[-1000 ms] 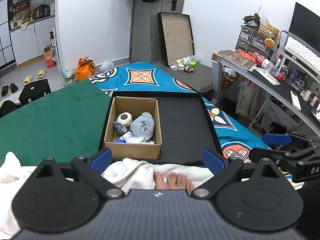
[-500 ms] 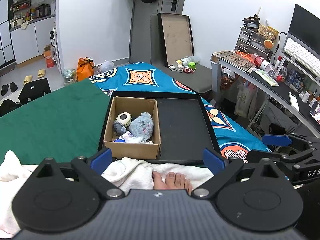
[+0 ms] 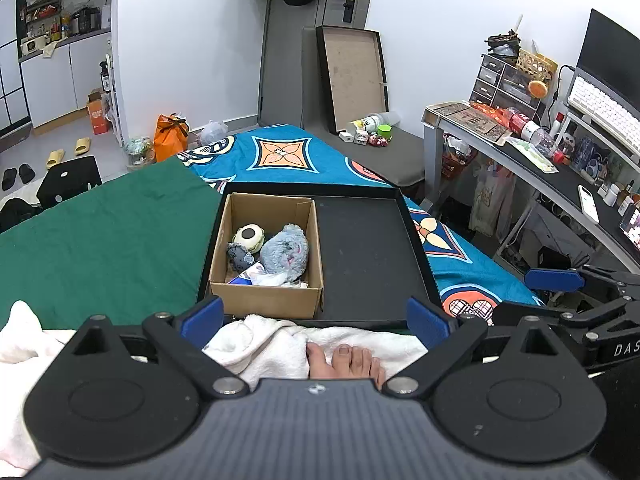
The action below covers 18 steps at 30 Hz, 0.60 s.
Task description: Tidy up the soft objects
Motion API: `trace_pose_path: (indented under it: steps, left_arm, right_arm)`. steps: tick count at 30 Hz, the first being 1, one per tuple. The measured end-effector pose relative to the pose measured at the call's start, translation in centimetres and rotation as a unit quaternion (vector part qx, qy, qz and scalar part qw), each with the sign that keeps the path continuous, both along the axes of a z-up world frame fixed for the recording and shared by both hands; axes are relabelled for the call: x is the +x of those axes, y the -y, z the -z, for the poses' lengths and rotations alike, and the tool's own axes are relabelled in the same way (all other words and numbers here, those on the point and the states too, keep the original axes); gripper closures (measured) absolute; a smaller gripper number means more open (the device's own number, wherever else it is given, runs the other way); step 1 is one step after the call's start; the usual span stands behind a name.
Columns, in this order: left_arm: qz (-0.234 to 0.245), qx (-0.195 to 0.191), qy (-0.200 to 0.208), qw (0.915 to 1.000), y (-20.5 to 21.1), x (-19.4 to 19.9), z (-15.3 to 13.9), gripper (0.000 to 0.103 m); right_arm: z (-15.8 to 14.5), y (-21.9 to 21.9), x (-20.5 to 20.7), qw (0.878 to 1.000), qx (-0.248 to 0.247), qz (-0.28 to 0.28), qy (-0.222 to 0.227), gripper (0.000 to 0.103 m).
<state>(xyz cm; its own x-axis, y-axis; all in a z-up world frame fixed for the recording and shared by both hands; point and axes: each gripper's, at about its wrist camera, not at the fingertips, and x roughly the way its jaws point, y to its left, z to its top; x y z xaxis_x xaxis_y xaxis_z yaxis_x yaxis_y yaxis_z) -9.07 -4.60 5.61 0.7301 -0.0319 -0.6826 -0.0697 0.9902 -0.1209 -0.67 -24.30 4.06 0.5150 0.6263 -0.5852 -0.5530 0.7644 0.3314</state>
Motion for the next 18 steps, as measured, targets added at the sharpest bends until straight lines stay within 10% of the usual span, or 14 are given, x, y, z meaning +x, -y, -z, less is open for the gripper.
trace_pose_path:
  steps: [18]
  left_arm:
    - [0.000, 0.001, -0.001, 1.0000, 0.02, -0.02, -0.02, 0.006]
  right_arm:
    - [-0.03, -0.06, -0.10, 1.000, 0.000, 0.000, 0.000, 0.000]
